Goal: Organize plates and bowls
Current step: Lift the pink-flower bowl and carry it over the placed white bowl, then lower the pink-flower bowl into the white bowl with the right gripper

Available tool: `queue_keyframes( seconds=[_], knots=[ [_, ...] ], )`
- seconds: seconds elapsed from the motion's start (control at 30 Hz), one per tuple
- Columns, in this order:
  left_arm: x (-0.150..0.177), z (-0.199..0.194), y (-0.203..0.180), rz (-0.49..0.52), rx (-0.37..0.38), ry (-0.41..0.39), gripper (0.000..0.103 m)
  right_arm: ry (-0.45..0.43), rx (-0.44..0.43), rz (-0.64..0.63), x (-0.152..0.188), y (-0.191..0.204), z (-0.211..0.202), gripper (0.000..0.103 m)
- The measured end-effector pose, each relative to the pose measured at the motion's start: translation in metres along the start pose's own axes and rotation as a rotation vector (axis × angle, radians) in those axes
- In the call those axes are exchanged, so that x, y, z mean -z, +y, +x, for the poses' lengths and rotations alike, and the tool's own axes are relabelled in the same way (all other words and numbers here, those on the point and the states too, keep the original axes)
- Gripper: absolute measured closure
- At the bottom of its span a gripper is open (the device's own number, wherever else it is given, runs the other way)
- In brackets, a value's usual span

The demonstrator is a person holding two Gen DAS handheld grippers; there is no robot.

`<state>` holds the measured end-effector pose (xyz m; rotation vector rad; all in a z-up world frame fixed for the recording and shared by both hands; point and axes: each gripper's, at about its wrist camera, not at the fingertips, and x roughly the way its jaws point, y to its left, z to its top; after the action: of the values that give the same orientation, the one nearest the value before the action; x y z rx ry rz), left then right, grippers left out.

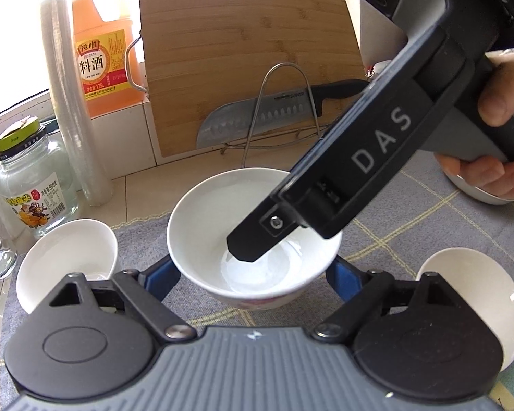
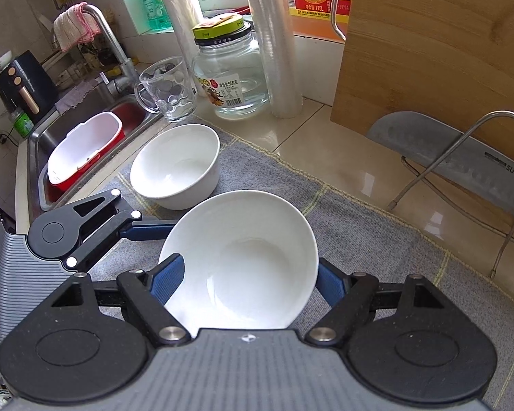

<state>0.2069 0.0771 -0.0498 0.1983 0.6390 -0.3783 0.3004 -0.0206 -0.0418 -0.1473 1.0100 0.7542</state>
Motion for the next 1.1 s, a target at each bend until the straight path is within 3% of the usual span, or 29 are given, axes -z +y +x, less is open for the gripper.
queue_keyframes(
  seconds=[0.63, 1.1],
  knots=[
    [0.011, -0.067, -0.037, 0.027, 0.030, 0.002, 0.012, -0.048, -0.004, 0.006, 0.055, 0.038, -0.066, 0.017],
    [0.018, -0.098, -0.063, 0.021, 0.040, -0.005, 0.012, -0.069, -0.004, 0.009, 0.089, 0.043, -0.100, 0.017]
  ],
)
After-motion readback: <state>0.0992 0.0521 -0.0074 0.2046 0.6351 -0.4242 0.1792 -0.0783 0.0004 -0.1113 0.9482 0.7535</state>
